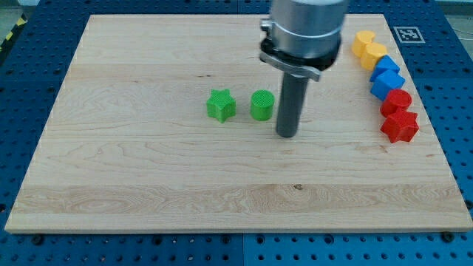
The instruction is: Move the arm away from the green circle
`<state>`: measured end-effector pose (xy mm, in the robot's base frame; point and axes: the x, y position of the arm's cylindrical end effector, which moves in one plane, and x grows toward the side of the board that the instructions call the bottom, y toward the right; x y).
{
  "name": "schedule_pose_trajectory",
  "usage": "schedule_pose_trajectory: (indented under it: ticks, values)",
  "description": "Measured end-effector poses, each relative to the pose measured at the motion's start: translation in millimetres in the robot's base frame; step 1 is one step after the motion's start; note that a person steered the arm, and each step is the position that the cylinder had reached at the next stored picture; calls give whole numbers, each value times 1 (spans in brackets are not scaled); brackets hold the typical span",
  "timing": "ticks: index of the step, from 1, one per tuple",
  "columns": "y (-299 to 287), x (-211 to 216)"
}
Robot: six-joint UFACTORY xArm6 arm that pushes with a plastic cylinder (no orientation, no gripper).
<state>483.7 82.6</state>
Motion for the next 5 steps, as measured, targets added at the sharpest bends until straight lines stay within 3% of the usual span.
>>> schedule_pose_trajectory:
  ticks: [2,4,5]
  values:
    - [46,48]
    - [47,62]
    - [42,107]
